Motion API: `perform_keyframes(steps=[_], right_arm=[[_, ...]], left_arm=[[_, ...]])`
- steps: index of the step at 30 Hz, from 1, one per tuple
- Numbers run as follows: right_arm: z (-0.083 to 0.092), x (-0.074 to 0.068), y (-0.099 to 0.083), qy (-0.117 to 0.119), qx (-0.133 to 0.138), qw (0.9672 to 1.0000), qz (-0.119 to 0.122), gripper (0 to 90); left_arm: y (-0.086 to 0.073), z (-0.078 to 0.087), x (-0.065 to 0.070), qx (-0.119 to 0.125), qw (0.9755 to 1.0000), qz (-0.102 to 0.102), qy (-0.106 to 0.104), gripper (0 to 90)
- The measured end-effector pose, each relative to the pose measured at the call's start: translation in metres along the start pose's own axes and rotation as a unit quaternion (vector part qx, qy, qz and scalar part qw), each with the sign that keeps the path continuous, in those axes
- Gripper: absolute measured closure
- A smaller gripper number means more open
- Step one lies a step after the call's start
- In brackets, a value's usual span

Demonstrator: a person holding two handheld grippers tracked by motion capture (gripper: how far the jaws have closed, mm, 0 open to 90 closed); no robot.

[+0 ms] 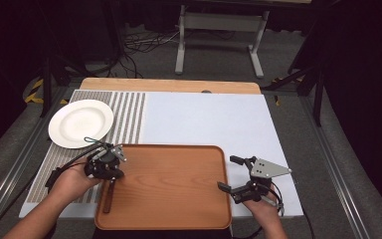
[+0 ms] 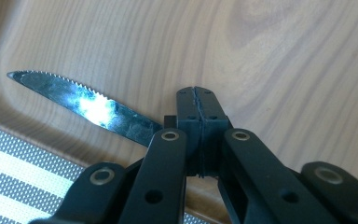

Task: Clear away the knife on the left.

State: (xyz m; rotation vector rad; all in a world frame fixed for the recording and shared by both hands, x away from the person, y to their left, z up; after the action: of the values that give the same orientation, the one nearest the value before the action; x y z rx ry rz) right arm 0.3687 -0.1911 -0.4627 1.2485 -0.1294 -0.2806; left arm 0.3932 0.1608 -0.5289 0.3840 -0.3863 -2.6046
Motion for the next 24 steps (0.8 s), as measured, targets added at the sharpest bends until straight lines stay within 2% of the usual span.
perform_keyframes(steps=[11, 14, 15, 16, 17, 18, 19, 20, 21, 23, 24], right_arm=[[0.0, 0.0, 0.0, 0.0, -0.001, 1.0, 0.001, 3.9], [0.0, 0.0, 0.0, 0.0, -0.001, 1.0, 0.0, 3.9], [0.0, 0.0, -0.001, -0.001, -0.001, 1.0, 0.0, 3.9], [0.0, 0.0, -0.001, 0.0, -0.001, 1.0, 0.0, 3.9], [0.0, 0.0, -0.001, -0.001, -0.001, 1.0, 0.0, 3.9], [0.0, 0.0, -0.001, -0.001, -0.001, 1.0, 0.0, 3.9], [0.0, 0.0, -0.001, -0.001, -0.001, 1.0, 0.0, 3.9], [0.0, 0.0, -0.001, -0.001, -0.001, 1.0, 0.0, 3.9], [-0.001, 0.0, -0.001, -0.001, -0.002, 1.0, 0.001, 3.9], [-0.001, 0.0, 0.0, -0.002, -0.003, 1.0, 0.002, 3.9], [-0.001, 0.0, 0.0, -0.002, -0.003, 1.0, 0.002, 3.9]], left_arm=[[0.0, 0.001, 0.0, 0.004, 1.0, 0.007, 0.001, 89.5], [0.003, 0.005, 0.0, 0.021, 0.9997, 0.009, 0.001, 85.2], [0.004, 0.007, 0.0, 0.029, 0.9995, 0.01, 0.001, 77.1], [0.007, 0.012, -0.001, 0.047, 0.9988, 0.008, 0.007, 73.3], [0.008, 0.016, -0.002, 0.055, 0.9983, 0.005, 0.016, 68.9], [0.008, 0.016, -0.002, 0.055, 0.9983, 0.005, 0.016, 62.5], [0.01, 0.02, -0.002, 0.062, 0.9977, 0.007, 0.025, 62.5], [0.012, 0.024, -0.001, 0.069, 0.9971, 0.01, 0.03, 54.8], [0.014, 0.028, -0.001, 0.08, 0.9962, 0.013, 0.031, 50.7], [0.018, 0.036, 0.001, 0.104, 0.9939, 0.023, 0.029, 44.7], [0.021, 0.044, 0.001, 0.128, 0.9907, 0.035, 0.031, 36.2]])
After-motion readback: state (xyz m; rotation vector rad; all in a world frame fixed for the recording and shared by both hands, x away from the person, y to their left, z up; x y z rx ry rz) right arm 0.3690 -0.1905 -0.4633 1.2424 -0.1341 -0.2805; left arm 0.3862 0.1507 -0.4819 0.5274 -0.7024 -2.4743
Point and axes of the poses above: each handheld gripper's, and its own axes: z roughly backward along the jaws, y roughly out of its top, x roughly to its right, the point moved 9 cm from there along -z, roughly forward along the jaws, and after that the axes turned 15 degrees about y, right-handed, at the moved point
